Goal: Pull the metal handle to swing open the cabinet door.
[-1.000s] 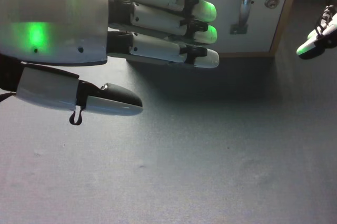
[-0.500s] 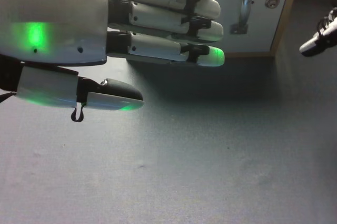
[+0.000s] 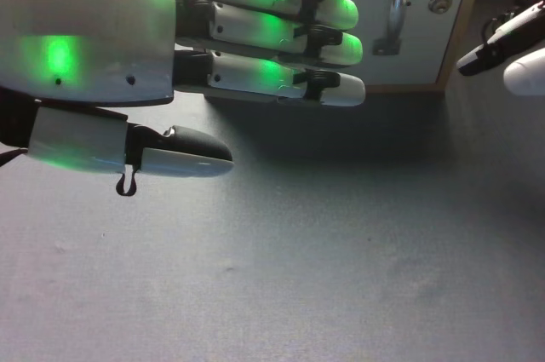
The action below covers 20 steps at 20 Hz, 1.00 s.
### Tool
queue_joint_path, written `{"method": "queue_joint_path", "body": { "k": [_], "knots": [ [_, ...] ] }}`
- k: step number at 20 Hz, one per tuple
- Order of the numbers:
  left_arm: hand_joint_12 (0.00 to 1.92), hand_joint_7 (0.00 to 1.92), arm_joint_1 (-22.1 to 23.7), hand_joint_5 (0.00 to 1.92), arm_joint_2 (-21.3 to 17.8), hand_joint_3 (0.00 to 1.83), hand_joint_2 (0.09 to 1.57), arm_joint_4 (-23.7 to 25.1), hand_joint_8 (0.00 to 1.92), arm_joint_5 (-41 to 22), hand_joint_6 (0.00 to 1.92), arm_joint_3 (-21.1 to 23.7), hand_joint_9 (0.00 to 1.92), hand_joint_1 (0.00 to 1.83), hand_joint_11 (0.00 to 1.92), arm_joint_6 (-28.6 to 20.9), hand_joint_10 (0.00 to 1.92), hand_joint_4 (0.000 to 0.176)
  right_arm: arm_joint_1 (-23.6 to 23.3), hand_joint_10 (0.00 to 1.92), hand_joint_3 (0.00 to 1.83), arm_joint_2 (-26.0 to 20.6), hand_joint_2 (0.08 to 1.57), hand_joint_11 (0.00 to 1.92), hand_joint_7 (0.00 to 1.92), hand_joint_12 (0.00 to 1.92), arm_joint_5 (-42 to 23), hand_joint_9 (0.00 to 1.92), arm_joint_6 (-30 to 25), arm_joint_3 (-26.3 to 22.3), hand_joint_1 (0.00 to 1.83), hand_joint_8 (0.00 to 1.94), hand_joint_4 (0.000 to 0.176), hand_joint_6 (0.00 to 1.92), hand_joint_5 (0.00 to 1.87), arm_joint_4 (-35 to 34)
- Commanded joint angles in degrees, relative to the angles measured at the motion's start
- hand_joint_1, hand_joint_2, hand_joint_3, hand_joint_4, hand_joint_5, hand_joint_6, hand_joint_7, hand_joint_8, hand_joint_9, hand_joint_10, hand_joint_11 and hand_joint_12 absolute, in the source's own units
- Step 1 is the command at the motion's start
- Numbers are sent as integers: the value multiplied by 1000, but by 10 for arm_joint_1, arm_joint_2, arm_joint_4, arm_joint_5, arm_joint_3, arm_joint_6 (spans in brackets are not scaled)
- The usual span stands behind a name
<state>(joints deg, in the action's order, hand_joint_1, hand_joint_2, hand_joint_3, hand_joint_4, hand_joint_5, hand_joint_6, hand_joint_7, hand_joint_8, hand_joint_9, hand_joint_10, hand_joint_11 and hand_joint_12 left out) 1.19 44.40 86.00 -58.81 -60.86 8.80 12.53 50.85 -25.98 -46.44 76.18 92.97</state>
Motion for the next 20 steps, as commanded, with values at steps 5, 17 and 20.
{"method": "queue_joint_path", "body": {
  "k": [5, 17, 20],
  "knots": [
    [779, 356, 6, 333, -4, 16, 1569, -56, 3, -14, 3, 0, 332, 0, 0, 5, 4, 0, 2, 2, 14, 24, 1565, 0, 507, 1073, 47, 448, -3, 22, 0, 0, 0, 0, 480, -69],
    [753, 351, 6, 331, -4, 25, 1571, -56, 0, -14, 0, 0, 324, 0, 0, 5, 0, 0, 21, 2, 19, 26, 1570, 4, 505, 1099, 118, 455, -9, 18, 0, 1, 0, 3, 491, -182],
    [738, 348, 6, 319, -4, 46, 1571, -56, 1, -14, 1, 0, 314, 0, 0, 5, 0, 0, 31, 1, 119, 18, 1571, 0, 506, 1088, 116, 454, -9, 13, 0, 1, 0, 3, 495, -226]
  ]
}}
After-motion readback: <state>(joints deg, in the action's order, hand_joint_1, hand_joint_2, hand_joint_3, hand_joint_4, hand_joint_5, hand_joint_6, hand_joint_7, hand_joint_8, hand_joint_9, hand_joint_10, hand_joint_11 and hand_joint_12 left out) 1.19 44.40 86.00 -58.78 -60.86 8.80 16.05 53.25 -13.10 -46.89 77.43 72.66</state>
